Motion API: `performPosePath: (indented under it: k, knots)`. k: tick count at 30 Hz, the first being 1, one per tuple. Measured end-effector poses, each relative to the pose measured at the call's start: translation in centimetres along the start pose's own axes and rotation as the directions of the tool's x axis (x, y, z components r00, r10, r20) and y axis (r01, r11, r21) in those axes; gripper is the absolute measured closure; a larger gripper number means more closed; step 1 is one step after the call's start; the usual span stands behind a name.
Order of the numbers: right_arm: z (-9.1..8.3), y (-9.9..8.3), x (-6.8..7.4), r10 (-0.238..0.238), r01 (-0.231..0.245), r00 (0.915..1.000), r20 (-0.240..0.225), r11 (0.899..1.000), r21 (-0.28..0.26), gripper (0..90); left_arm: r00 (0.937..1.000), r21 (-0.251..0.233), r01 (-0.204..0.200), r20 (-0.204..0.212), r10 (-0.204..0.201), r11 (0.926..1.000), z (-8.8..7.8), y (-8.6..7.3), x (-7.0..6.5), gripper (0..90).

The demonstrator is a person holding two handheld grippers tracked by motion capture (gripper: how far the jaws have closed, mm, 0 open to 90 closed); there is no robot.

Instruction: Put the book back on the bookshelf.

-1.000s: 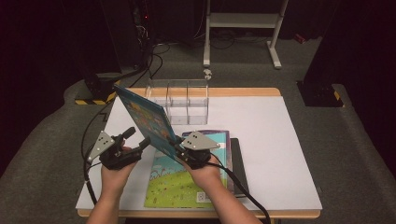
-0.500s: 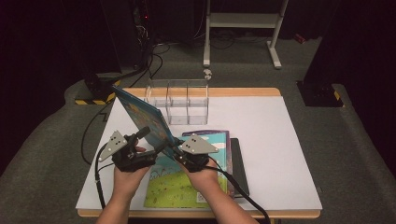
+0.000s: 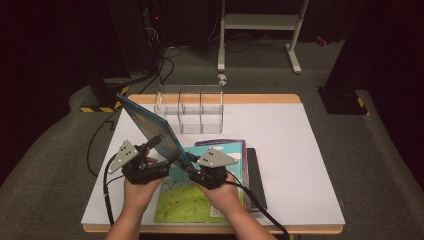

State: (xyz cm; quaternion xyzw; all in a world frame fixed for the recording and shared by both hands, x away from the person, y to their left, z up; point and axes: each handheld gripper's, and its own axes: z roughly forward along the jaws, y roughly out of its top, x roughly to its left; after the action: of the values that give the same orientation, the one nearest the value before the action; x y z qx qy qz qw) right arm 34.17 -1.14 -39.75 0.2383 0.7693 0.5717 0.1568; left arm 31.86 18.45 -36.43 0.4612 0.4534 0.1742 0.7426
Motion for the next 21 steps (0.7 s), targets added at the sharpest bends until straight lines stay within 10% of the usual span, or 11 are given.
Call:
performPosePath:
  k: [21]
  knots:
    - [0.4, -0.7, 2.2, -0.007, 0.017, 0.9932, -0.116, 0.996, 0.086, 72.2, 0.9947, 0.012, -0.069, -0.076, 0.069, 0.9976, -1.1, -0.1, -0.2, 14.5]
